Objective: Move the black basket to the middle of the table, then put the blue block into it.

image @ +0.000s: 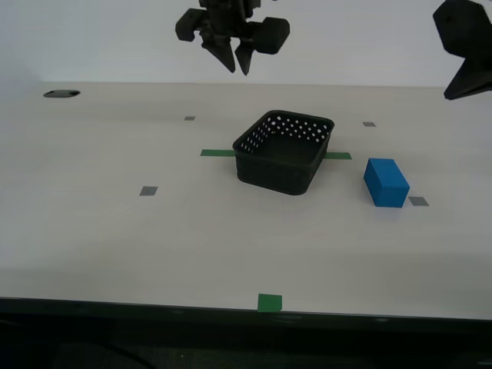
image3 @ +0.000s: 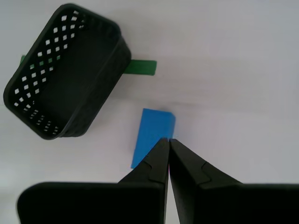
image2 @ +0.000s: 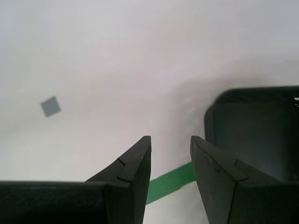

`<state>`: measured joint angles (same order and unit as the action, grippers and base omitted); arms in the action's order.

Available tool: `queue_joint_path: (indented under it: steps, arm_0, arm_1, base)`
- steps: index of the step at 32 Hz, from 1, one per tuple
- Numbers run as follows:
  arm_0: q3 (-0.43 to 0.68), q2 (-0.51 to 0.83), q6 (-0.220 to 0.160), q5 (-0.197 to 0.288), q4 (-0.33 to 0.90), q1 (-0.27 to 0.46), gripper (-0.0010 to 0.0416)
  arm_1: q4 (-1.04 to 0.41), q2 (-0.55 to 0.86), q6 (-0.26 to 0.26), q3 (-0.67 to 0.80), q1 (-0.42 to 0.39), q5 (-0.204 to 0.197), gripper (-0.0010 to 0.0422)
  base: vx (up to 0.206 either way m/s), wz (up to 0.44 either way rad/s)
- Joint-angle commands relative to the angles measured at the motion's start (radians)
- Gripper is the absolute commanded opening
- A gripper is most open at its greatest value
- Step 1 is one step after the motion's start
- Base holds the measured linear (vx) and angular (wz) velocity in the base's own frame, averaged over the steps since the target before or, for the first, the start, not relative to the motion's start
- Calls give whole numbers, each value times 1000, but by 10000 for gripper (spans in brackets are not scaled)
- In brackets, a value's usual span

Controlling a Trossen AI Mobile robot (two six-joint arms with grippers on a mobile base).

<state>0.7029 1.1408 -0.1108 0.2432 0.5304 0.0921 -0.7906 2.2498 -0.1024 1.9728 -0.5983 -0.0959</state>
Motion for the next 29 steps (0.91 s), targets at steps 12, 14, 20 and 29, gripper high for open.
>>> queue_joint_path:
  steps: [12,14,20,29]
  arm_0:
    - [307,495,24,-170,93,202,3]
    - [349,514,27,-172,129,203,3]
    - [385,556,9,-157,268,219,3]
    - [336,562,-7,-131,185,230,3]
  arm_1:
    - [-97,-14,115,69,226,-2,105]
    - [-98,-14,121,69,236,-1,105]
    - [-82,-14,123,69,249,10,105]
    - [-107,-14,122,69,251,6,105]
  base:
    - [0,0]
    - [0,0]
    - [0,0]
    - [0,0]
